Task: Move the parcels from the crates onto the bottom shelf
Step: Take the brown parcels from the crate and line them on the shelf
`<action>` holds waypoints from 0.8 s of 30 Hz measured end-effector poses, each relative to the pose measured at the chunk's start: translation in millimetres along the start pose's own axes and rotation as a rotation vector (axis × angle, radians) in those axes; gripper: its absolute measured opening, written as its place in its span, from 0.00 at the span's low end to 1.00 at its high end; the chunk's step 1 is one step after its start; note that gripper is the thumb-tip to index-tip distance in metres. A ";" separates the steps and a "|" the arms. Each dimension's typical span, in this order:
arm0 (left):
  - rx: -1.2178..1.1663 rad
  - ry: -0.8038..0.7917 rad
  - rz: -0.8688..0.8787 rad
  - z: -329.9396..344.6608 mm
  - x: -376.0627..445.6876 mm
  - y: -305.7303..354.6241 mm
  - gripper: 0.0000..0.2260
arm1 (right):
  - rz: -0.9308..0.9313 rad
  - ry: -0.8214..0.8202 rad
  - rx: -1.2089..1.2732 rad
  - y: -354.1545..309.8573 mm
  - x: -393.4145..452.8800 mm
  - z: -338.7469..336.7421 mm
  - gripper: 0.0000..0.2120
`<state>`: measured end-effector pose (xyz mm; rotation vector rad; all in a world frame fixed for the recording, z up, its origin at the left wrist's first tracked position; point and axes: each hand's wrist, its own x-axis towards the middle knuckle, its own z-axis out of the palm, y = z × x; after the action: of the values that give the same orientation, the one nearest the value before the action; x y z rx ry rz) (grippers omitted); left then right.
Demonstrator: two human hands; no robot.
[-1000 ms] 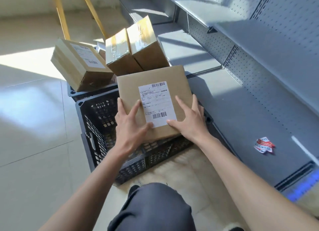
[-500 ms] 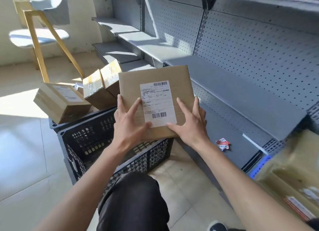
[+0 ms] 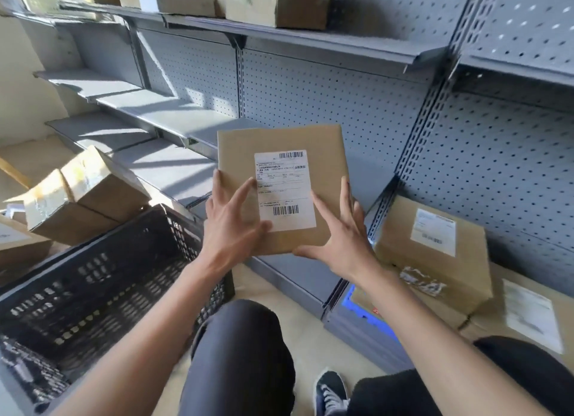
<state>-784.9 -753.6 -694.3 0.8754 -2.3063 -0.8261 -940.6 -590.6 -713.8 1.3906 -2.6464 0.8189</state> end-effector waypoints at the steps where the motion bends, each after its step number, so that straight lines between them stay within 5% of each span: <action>1: -0.012 -0.022 0.015 8.5 1.4 10.1 0.39 | 0.022 -0.011 -0.010 10.6 -6.8 -7.9 0.54; 16: -0.103 -0.238 0.288 153.3 2.6 149.5 0.32 | 0.285 0.203 -0.072 157.4 -98.8 -113.0 0.49; 24: -0.143 -0.349 0.381 224.6 -19.7 217.6 0.31 | 0.421 0.170 -0.143 221.7 -156.0 -156.0 0.51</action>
<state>-1004.2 -529.9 -698.5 0.2257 -2.5549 -1.0148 -1051.1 -298.0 -718.1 0.7053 -2.8299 0.7181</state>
